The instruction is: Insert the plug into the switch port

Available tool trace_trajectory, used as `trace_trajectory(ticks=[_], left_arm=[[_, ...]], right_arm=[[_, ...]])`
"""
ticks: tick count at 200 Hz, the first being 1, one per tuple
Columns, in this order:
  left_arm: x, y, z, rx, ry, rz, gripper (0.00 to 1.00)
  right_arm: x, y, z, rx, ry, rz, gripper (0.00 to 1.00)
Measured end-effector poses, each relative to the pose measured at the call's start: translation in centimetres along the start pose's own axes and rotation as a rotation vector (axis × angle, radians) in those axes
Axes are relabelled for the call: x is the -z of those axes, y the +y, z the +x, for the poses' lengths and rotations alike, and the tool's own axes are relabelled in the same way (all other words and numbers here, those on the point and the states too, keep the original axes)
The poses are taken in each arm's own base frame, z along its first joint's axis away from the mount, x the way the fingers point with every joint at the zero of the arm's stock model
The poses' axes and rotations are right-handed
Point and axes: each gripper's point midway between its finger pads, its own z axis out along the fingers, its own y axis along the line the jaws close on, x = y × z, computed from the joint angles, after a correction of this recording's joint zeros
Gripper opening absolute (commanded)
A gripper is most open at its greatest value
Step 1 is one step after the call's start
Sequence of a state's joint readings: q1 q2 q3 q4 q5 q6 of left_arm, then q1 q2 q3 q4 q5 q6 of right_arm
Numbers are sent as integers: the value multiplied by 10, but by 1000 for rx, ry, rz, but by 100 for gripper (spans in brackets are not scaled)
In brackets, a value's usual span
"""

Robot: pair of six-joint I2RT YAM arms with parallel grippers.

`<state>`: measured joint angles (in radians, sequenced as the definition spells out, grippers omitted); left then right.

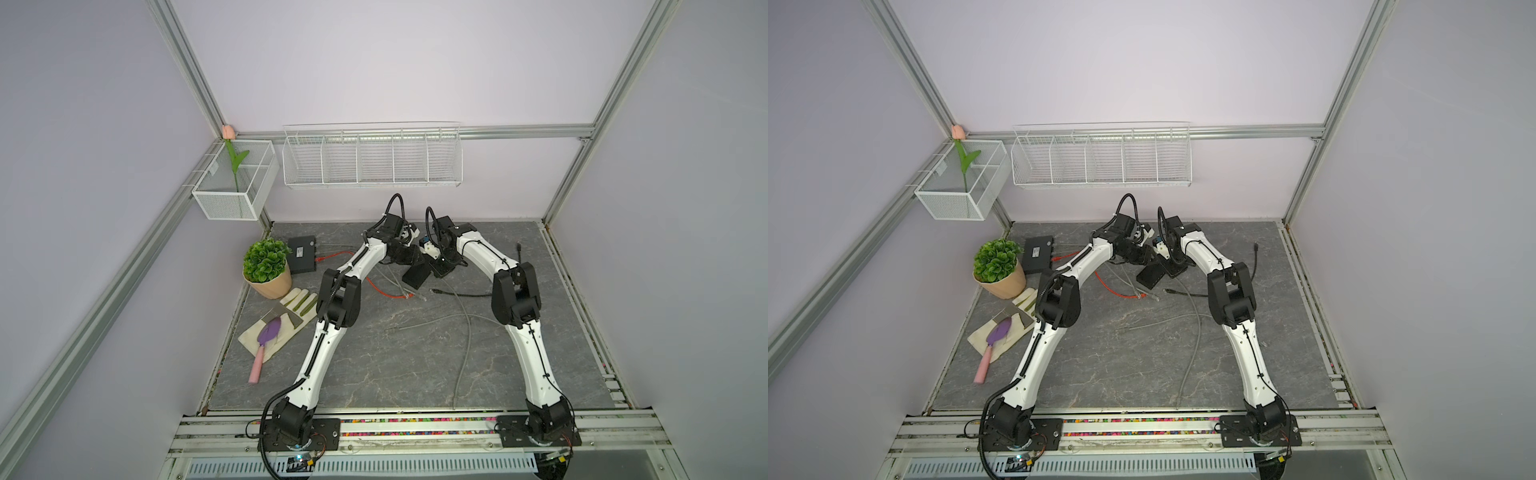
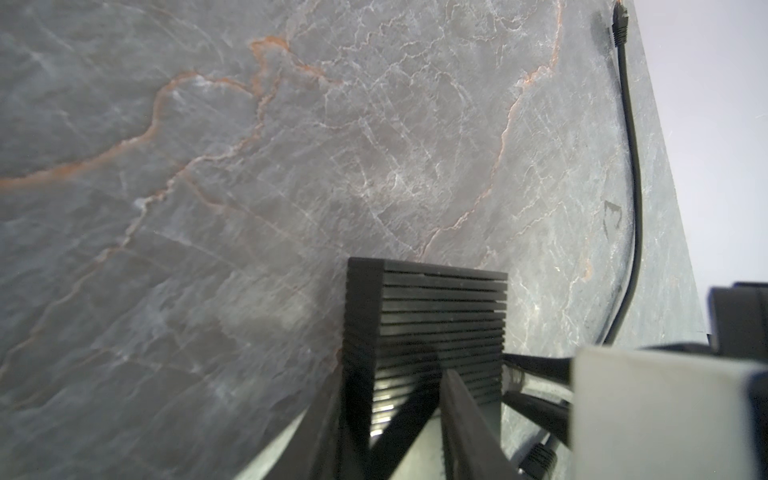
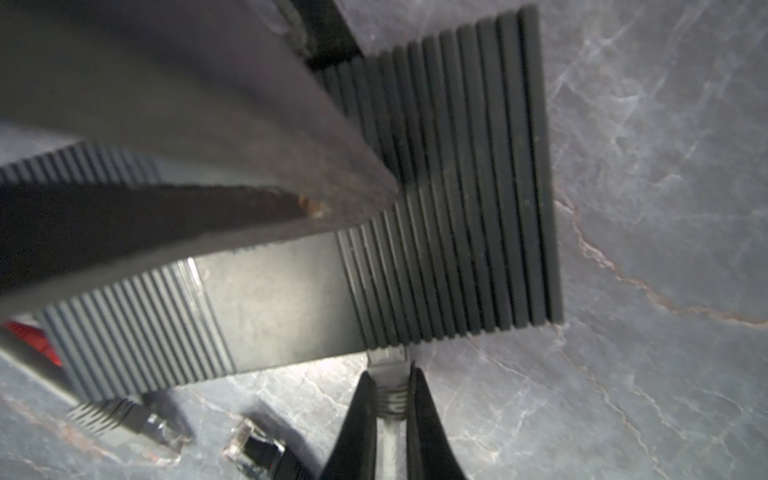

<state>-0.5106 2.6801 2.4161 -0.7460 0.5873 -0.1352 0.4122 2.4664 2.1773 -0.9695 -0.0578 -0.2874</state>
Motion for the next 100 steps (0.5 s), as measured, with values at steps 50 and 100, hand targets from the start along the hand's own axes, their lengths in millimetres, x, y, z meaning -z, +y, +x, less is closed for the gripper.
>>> trace_trajectory(ticks=[50,100], left_arm=[[0,-3,1,-17,4,12,35],[-1,-10,8,-15,31,61,34]], right_arm=[[-4,-2,-4,10,-82,-14,52],[6,5,7,26,-103,-26,56]])
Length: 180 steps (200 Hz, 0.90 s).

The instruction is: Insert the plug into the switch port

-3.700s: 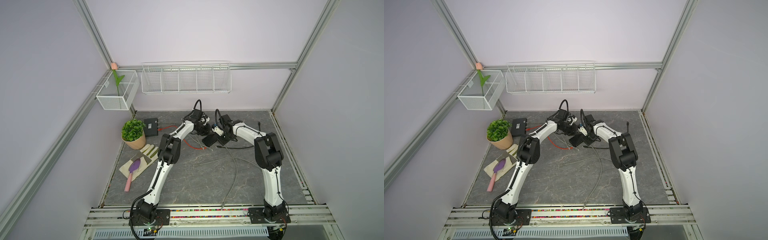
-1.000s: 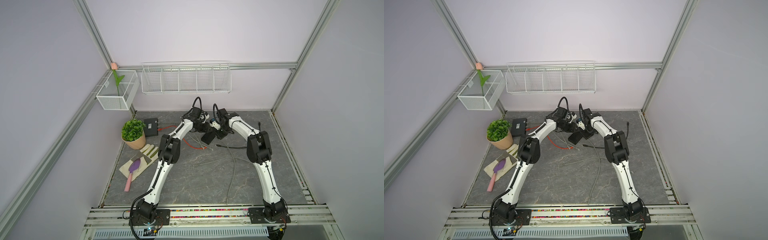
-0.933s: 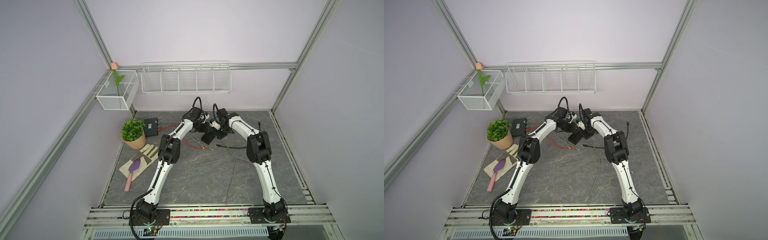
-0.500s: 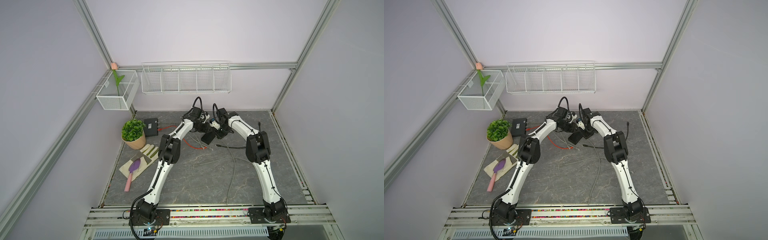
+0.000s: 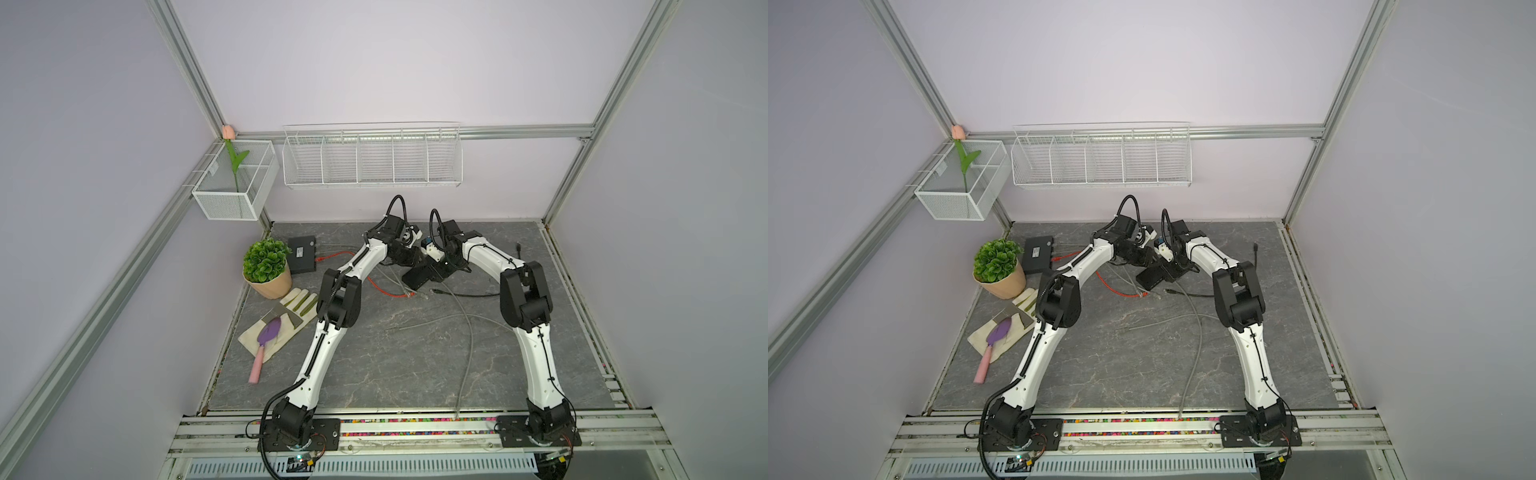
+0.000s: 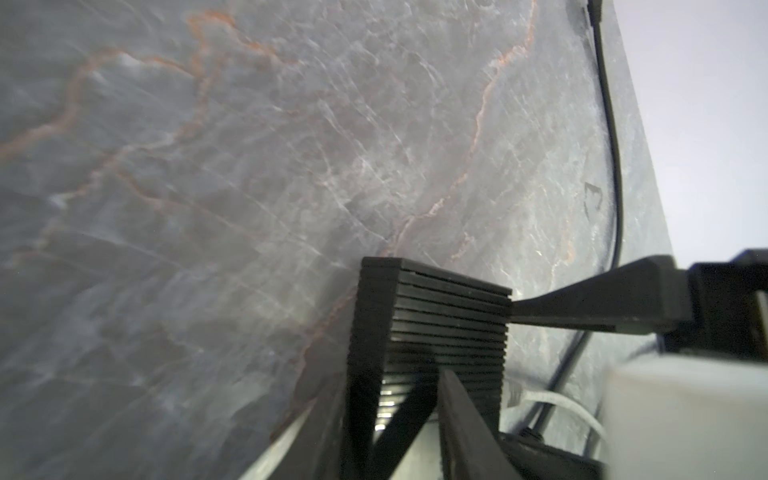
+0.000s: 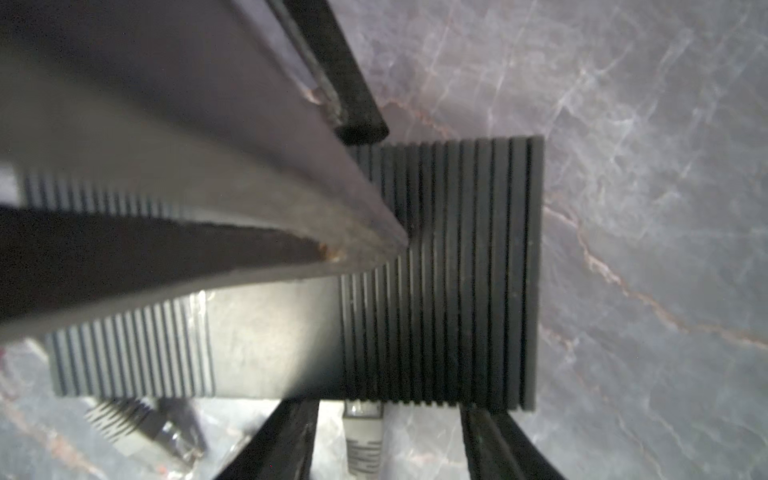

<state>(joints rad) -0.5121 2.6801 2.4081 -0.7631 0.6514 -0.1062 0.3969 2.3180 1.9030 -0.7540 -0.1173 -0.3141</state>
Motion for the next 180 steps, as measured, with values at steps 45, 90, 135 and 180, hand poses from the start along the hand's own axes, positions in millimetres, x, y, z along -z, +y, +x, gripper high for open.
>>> trace_trajectory(ticks=[45,90,135,180], left_arm=[[-5,-16,16,29,60,62,34],[-24,-53,43,34,153,137,33],[-28,-62,50,44,178,164,33],[-28,-61,50,55,177,166,32]], right_arm=[[29,10,8,3,-39,-13,48],[84,19,-23,51,-223,8,33],[92,18,6,-3,-146,50,33],[89,37,80,-126,56,45,26]])
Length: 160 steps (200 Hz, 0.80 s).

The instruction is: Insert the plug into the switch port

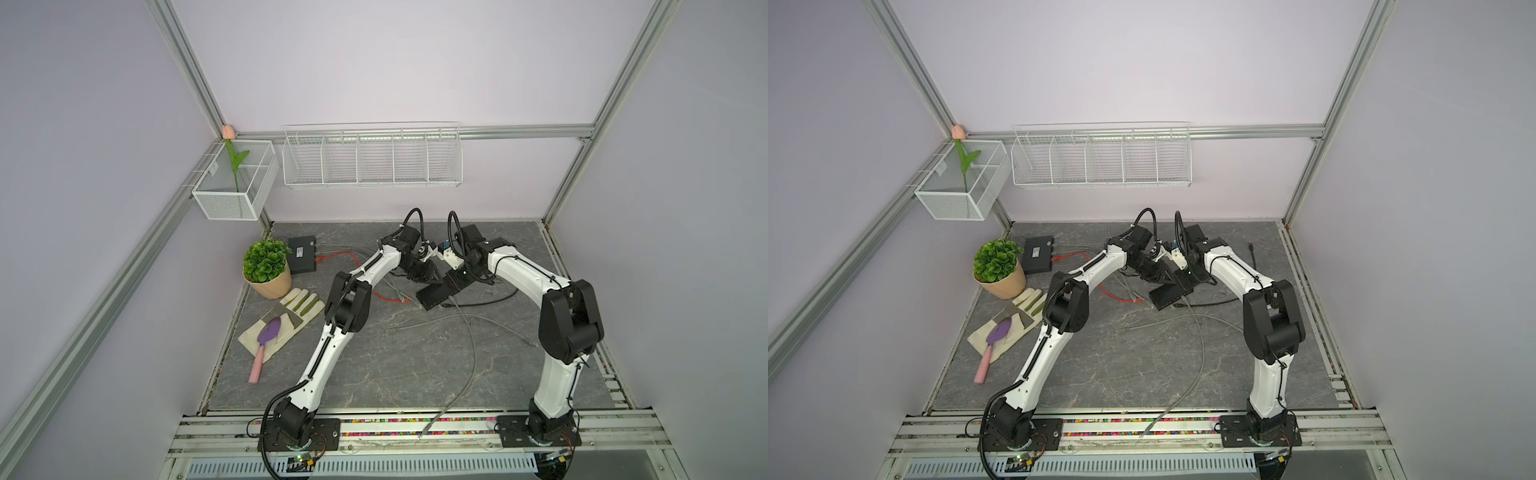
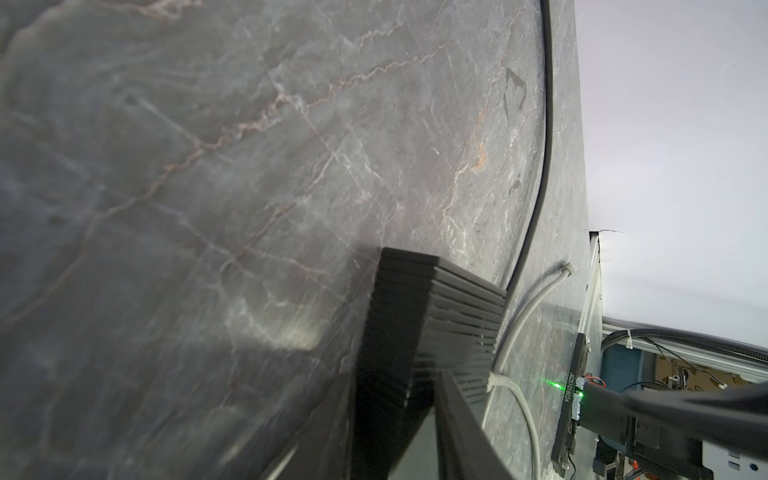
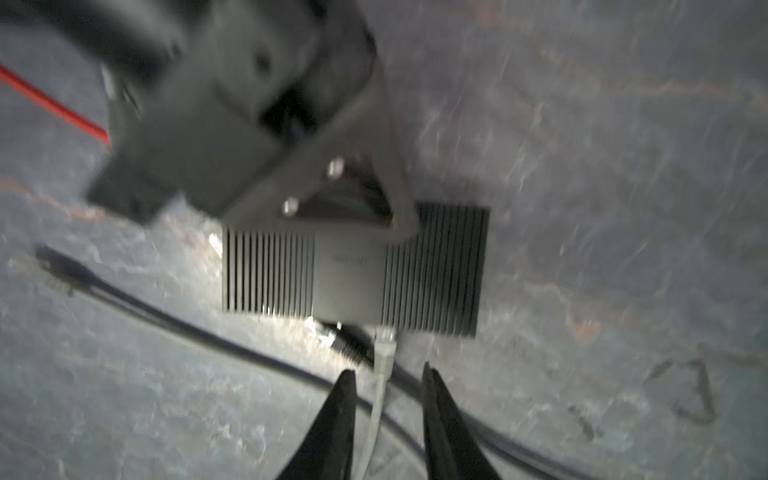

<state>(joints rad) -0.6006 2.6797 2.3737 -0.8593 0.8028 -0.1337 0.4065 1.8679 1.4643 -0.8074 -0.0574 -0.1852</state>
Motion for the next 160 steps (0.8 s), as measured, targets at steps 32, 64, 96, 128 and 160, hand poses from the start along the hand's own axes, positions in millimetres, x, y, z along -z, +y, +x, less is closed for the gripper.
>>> trace_trajectory(ticks=[32,64,96,128,160], left_arm=[[0,0,0,9,-2,3,32],[0,0,0,13,-2,4,32],[0,1,0,15,-3,6,32],[1,1,0,12,-9,7,32],[1,1,1,9,-16,8,32]], right_arm=[[9,15,45,-47,73,-17,26],[6,21,57,-64,95,-29,27],[-8,20,63,-75,133,-27,26],[-28,14,67,-80,178,-7,26],[-38,7,63,-75,184,17,26]])
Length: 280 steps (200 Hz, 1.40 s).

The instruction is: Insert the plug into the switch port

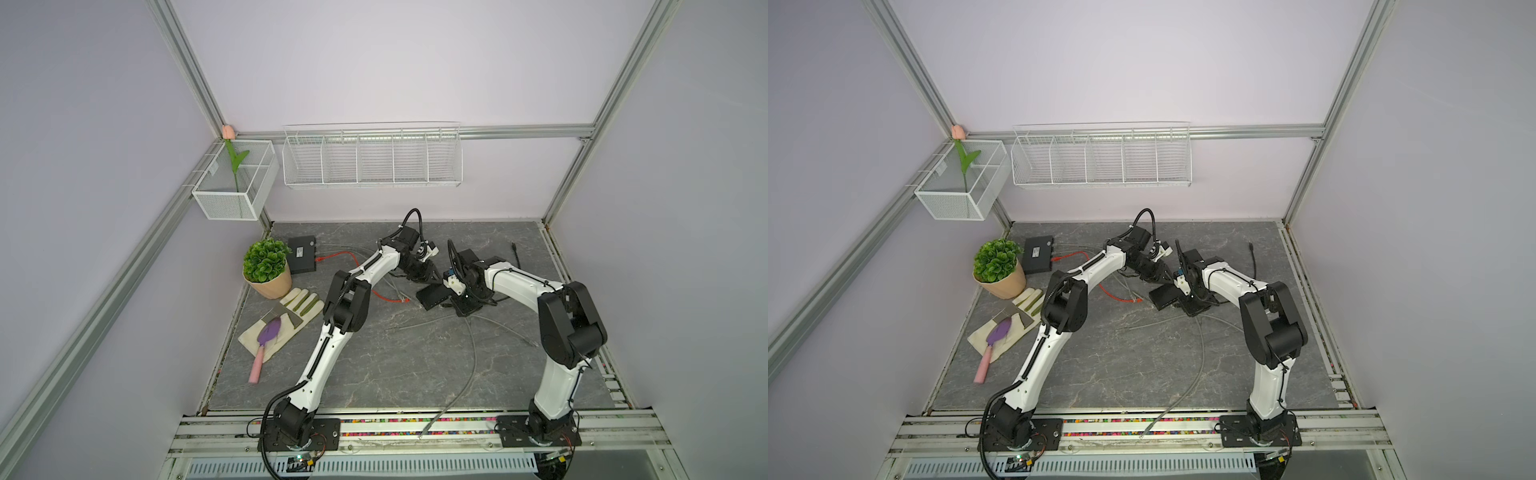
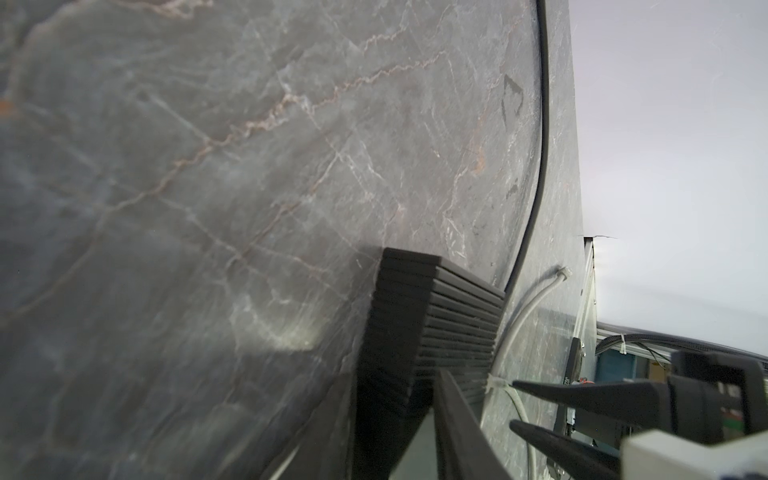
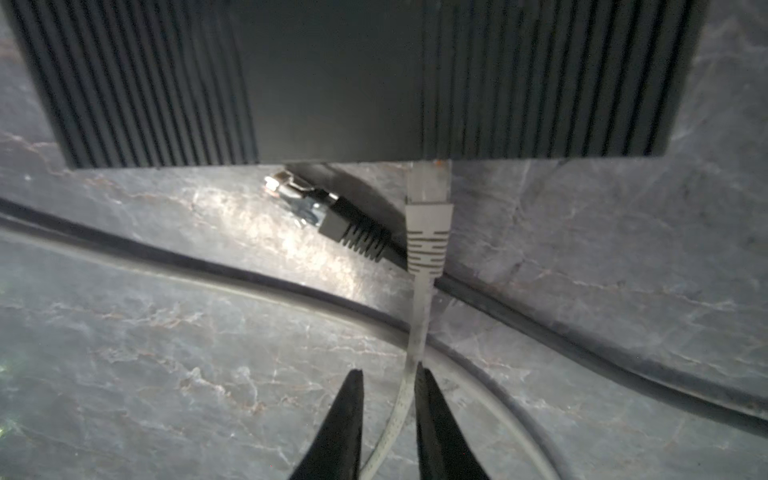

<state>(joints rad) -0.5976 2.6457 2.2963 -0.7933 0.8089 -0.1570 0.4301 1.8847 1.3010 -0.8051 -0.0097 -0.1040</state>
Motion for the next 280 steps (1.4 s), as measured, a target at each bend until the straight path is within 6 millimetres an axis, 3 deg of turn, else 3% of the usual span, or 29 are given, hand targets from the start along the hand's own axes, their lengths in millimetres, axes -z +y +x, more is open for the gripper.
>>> trace_trajectory(ticks=[33,91,125,280], left_arm=[[1,1,1,5,-3,0,32],[1,1,1,6,-3,0,31],[1,1,1,7,-3,0,31],[-1,-3,2,-68,29,-59,32]], right_arm=[[-3,-4,-9,2,-6,18,25],[-9,-5,-7,9,9,20,22],[-9,-7,-7,16,10,23,7],[-9,-10,-10,34,119,25,7]])
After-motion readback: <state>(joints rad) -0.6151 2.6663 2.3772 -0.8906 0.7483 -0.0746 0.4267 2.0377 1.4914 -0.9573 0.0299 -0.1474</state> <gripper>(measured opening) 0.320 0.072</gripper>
